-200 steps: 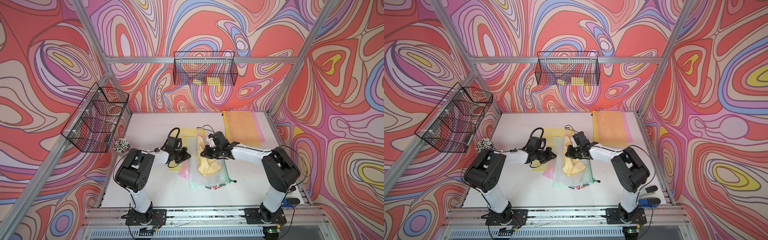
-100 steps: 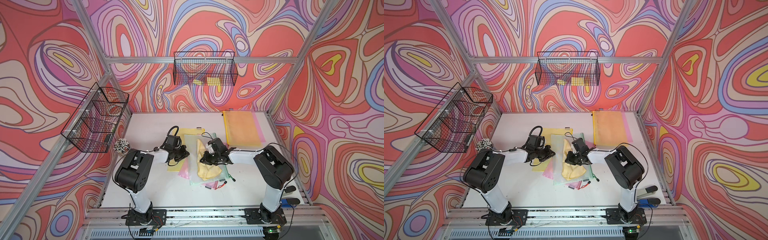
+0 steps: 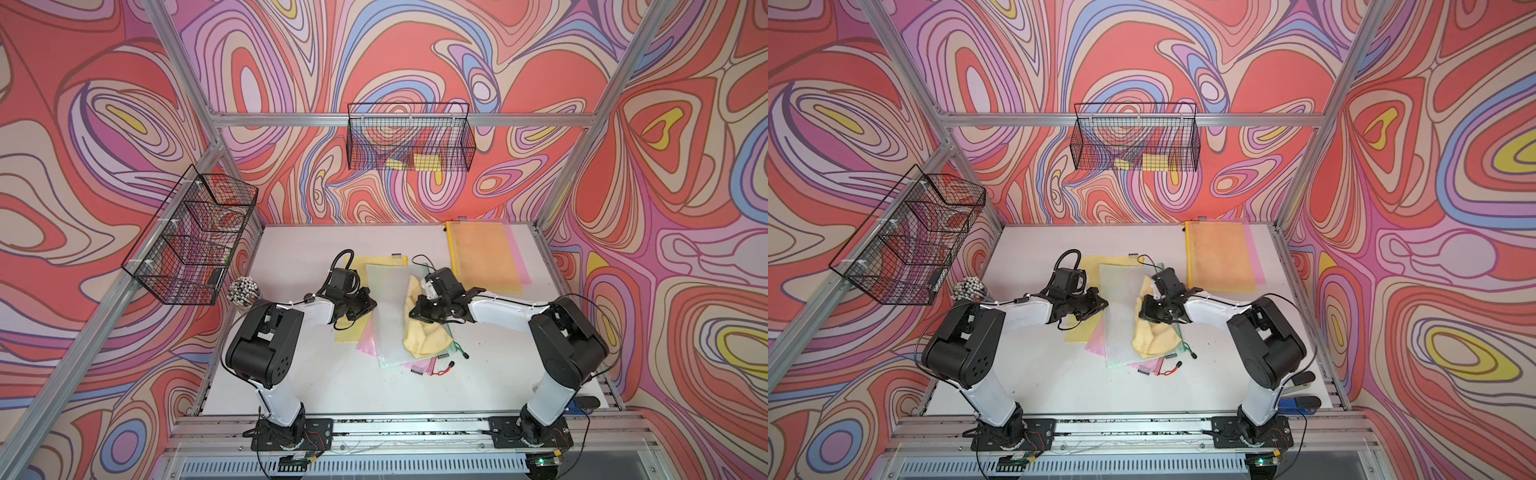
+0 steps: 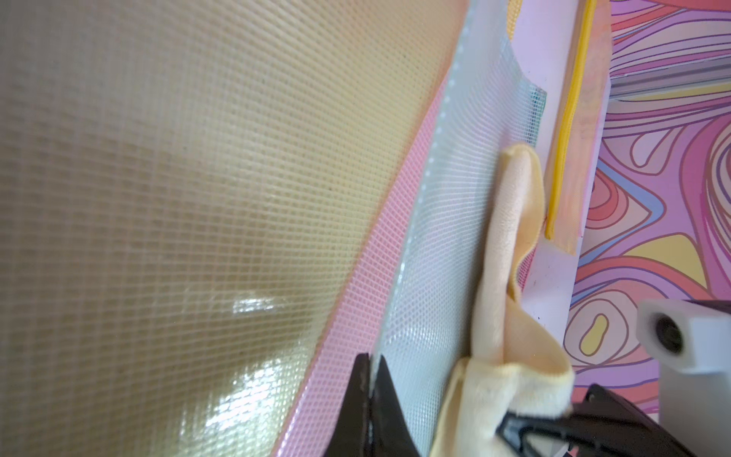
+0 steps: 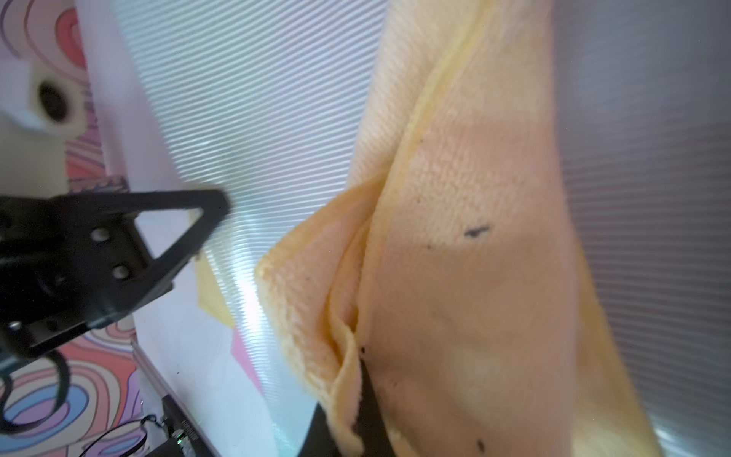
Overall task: Wipe the document bag
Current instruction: Wipe the dirt from the document bag.
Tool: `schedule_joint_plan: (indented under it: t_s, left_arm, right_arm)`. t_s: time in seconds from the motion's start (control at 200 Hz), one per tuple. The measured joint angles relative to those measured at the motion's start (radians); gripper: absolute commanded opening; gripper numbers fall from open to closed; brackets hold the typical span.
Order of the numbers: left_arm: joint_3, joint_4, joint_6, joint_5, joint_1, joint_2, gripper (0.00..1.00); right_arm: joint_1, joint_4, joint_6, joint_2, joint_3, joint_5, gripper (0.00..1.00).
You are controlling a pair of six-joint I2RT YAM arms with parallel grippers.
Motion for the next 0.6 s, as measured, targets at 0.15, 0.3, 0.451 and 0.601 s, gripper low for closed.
schedule_joint_plan:
  t_s: [0.15,0.3,0.451,0.601]
  left_arm:
    - [0.0,-0.002,0.0,-0.005,0.0,0.0,0.0]
    - [0.0,-0.013,0.002,-0.011,0.0,0.0,0.0]
    - [0.0,-0.019,0.005,-0.011,0.0,0.0,0.0]
    - [0.0,-0.023,0.006,-0.01,0.0,0.0,0.0]
  right_arm:
    - [0.124,0.097,0.064,0.106,0.061,-0.046,0.0]
    - [0.119,0.135,0.114,0.132,0.0,-0.056,0.0]
    - [0.082,0.177,0.126,0.084,-0.095,-0.057,0.0]
    - [-0.038,0.177,0.122,-0.068,-0.274,-0.06,0.0]
